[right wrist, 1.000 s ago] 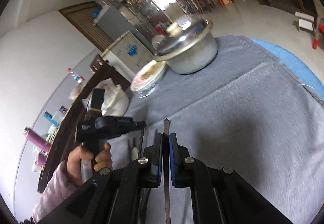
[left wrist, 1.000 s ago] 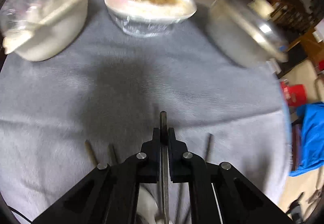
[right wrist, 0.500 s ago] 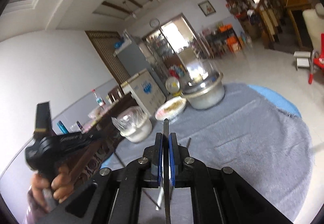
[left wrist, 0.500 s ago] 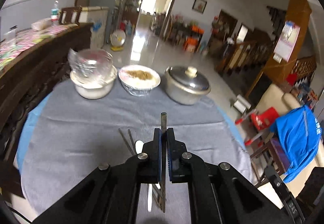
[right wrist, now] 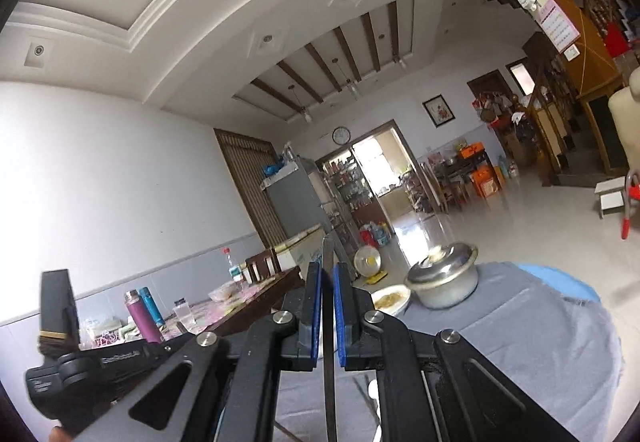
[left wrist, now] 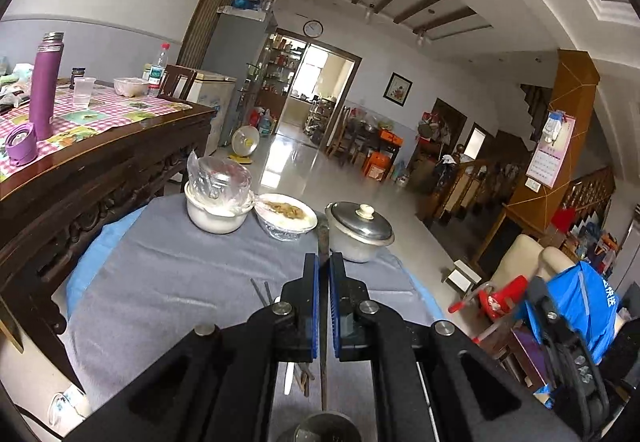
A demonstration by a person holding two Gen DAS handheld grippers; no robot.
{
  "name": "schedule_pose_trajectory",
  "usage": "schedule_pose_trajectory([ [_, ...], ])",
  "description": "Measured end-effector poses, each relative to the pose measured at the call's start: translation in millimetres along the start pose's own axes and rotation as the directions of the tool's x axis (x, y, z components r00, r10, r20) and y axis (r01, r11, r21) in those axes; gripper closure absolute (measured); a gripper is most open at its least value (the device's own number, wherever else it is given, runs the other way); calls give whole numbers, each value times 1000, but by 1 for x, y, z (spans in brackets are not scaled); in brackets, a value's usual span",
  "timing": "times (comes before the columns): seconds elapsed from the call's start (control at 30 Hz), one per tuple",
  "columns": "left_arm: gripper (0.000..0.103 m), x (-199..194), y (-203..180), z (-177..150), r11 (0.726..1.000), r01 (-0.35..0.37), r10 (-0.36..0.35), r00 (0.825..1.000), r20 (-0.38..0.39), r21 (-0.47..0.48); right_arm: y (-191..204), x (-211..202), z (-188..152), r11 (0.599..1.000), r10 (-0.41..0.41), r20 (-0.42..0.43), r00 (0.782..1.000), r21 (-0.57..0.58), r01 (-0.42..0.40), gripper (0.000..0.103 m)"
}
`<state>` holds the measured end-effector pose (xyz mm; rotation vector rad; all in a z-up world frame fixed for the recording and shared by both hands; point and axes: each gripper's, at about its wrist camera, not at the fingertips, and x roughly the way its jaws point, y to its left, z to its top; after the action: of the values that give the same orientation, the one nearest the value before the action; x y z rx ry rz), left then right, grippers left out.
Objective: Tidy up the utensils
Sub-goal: 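Lift the chopstick with the right tool and drop it into the dark cup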
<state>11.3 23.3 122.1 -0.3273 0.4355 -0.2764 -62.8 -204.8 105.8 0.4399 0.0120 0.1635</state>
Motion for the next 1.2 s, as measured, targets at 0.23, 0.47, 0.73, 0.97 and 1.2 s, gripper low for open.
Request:
schedule_pose_trajectory([
  [0.23, 98, 2, 16, -22, 1000, -17, 16, 998, -69, -25, 4, 12, -35, 998, -41, -103, 994, -49, 36, 96],
  [0.47, 98, -21, 22, -13, 998, -29, 29, 1000, -8, -49, 1, 4, -41, 997, -51, -126, 991, -69, 43, 96],
  [0.73, 98, -50, 13, -1, 999, 7, -4, 998, 60, -50, 9, -7, -45, 993, -52, -123, 991, -109, 39, 96],
  [0.97, 98, -51, -1, -15, 1000, 28, -29, 999, 14, 10, 9, -11, -49, 993, -53, -146, 988, -108, 37, 96],
  [1.2, 98, -16, 2, -42, 999, -16, 20, 991, -132, 29, 5, -14, -56, 994, -54, -193, 980, -107, 33, 96],
])
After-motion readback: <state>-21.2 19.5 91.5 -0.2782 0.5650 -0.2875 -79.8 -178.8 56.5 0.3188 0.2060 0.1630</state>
